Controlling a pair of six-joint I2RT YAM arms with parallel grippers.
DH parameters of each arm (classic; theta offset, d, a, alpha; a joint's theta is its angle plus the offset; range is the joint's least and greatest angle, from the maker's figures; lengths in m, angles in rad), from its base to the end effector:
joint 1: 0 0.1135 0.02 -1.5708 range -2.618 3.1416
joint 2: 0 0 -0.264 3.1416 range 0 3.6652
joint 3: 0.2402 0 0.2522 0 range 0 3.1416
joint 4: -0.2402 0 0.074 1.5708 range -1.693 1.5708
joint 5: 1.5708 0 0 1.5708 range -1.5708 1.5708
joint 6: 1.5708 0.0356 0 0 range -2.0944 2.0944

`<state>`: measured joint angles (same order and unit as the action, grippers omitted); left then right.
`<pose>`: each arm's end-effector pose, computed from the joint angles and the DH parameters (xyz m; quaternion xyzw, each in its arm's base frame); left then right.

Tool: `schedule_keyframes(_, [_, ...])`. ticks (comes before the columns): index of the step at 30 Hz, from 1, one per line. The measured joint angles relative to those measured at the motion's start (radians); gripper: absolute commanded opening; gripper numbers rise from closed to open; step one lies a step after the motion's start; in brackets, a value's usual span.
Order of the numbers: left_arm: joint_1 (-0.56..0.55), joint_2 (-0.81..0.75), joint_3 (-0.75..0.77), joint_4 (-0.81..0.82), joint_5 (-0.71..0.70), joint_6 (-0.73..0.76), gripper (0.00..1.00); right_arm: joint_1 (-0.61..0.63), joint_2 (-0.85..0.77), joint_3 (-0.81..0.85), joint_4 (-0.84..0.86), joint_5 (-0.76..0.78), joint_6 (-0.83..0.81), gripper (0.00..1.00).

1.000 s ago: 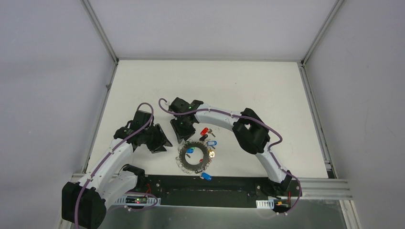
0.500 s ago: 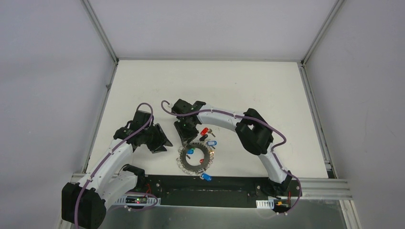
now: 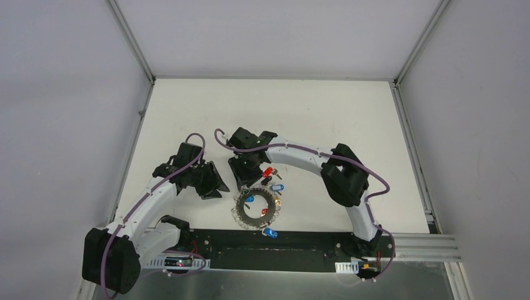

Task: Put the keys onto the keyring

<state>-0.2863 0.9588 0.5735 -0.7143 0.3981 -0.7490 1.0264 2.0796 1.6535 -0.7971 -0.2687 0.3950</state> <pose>0.1557 -0.0602 0.1979 -0.1736 0.9384 -0.2803 0.1037 0.2164 0.3756 0.1956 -0.3251 0.9206 0.2118 0.0438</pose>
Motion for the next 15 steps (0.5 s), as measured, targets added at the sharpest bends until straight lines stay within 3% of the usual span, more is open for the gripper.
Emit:
schedule_keyframes(6, [0.000, 0.004, 0.000, 0.005, 0.005, 0.005, 0.41, 0.000, -0.003, 0.000, 0.008, -0.010, 0.017, 0.31])
schedule_keyframes(15, [0.000, -0.005, 0.000, 0.008, 0.006, 0.005, 0.41, 0.000, 0.018, 0.003, 0.006, -0.008, 0.037, 0.31])
